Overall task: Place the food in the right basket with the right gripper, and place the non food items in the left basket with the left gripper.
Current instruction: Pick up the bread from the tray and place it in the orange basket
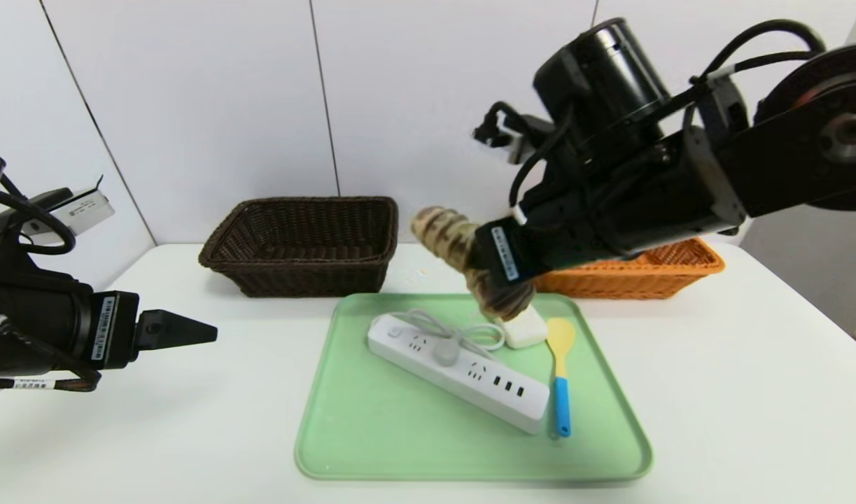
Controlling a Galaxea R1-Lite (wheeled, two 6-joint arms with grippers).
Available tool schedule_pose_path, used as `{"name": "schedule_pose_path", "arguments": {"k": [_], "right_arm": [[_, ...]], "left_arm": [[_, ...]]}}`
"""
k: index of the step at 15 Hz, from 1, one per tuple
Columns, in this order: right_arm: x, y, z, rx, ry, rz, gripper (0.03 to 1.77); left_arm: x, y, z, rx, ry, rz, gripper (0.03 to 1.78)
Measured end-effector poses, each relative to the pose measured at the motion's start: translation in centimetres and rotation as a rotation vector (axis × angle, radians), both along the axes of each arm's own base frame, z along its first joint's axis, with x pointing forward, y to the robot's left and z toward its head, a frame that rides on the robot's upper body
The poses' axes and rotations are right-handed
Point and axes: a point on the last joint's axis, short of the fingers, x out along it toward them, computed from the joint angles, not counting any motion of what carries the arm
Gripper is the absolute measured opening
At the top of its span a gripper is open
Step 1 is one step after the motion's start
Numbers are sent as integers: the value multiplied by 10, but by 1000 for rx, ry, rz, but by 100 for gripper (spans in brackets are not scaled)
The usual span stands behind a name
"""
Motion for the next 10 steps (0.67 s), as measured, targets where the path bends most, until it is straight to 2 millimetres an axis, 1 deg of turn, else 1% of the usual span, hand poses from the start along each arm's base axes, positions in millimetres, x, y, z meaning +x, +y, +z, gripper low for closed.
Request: {"name": "schedule_pose_path", "arguments": {"k": [1, 3, 5, 7, 10], "right_arm": [[7, -12, 6, 15, -22, -40, 6], [20, -38, 11, 16, -42, -117, 6], [35, -65, 10, 0, -49, -197, 6], [48, -87, 9, -21, -57, -257, 6], [70, -118, 6, -100, -136, -286, 6]], "left_arm": [[0, 0, 0, 0, 0, 1, 169], [0, 0, 0, 0, 1, 1, 169], [0, 0, 0, 0, 1, 0, 169], [0, 0, 0, 0, 0, 0, 169], [1, 0, -1, 0, 2, 0, 169]]}}
